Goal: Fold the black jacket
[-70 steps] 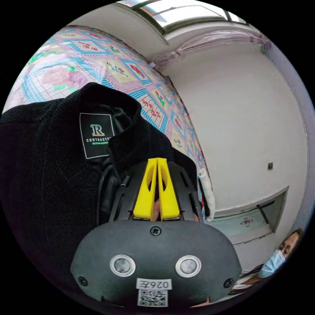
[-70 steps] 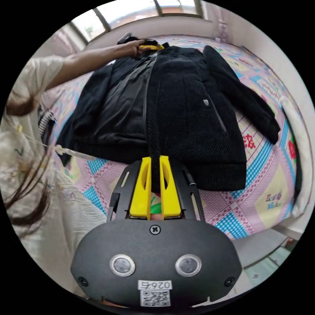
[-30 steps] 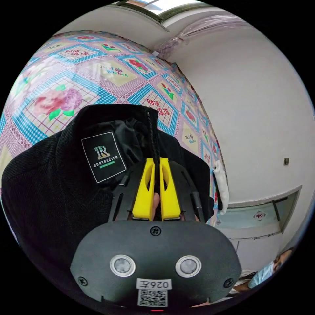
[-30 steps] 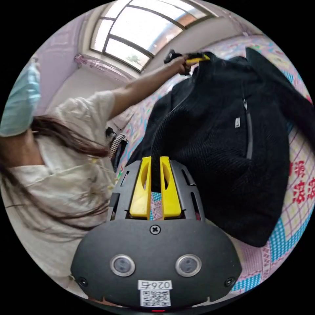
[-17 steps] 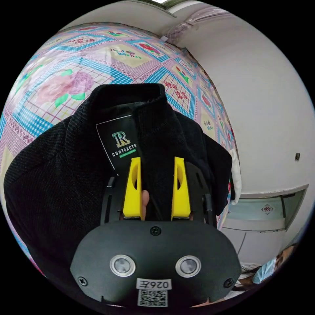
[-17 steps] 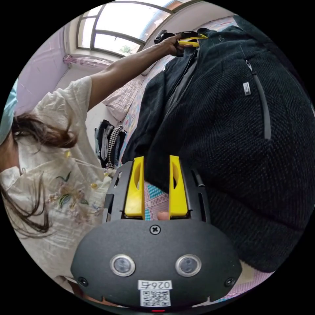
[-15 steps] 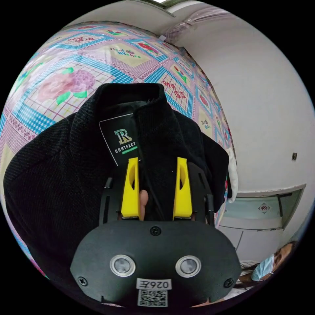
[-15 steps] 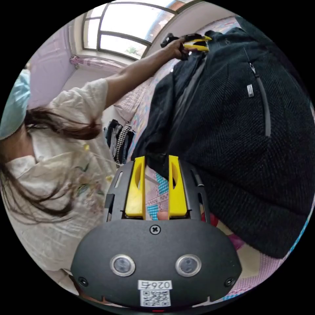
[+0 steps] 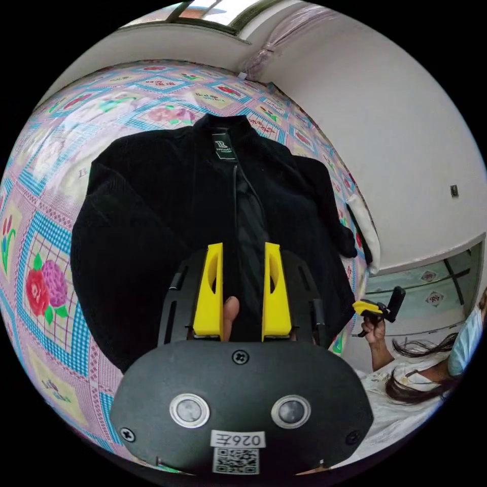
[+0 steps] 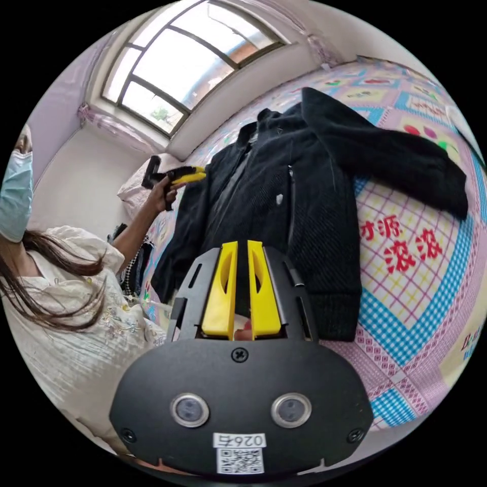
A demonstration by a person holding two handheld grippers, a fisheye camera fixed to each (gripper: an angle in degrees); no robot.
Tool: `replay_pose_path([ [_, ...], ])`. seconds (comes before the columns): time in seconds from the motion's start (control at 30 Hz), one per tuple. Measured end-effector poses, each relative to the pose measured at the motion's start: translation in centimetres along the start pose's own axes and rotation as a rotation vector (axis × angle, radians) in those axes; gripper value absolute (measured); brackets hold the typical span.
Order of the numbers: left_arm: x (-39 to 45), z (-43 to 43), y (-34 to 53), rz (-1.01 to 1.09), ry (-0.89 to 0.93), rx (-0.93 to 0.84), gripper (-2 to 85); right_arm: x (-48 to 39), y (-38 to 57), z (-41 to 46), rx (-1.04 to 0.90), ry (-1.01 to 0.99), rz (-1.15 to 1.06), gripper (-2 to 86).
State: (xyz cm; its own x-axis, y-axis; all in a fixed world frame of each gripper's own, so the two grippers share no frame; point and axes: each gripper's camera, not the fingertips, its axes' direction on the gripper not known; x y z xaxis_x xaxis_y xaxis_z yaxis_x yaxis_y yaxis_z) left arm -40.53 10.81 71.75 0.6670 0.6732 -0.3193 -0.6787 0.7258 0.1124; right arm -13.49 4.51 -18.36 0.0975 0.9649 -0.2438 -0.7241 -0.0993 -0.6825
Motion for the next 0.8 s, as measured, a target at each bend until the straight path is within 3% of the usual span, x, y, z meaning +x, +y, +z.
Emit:
replay_pose_path([
  [0.13, 3.5, -2.9, 12.0, -0.051, -0.132, 0.043, 12.7, -2.5, -0.8, 3.4, -0.068, -0.088, -0.135, 4.2],
  [0.3, 8.4, -3.4, 21.0, -0.027, -0.245, 0.042, 16.4, -6.1, -1.0, 11.8, -0.222, -0.153, -0.277, 7.9],
  [0.47, 14.6, 0.7, 21.4, 0.197, -0.455, -0.07, 20.8, -7.5, -0.7, 20.0, -0.321, -0.009, -0.355, 11.3],
  [0.6, 17.7, 5.1, 18.5, 0.384, -0.501, -0.209, 9.5, -6.4, 0.0, 23.3, -0.458, 0.017, -0.38, 0.1],
  [0.7, 17.4, 1.3, 17.3, 0.35, -0.499, -0.068, 4.8, -6.7, -1.0, 19.2, -0.356, -0.099, -0.397, -1.2],
  [0.8, 12.8, -7.2, 17.9, 0.158, -0.406, 0.231, 4.3, -8.7, -4.4, 16.6, -0.226, -0.377, -0.405, -0.7],
])
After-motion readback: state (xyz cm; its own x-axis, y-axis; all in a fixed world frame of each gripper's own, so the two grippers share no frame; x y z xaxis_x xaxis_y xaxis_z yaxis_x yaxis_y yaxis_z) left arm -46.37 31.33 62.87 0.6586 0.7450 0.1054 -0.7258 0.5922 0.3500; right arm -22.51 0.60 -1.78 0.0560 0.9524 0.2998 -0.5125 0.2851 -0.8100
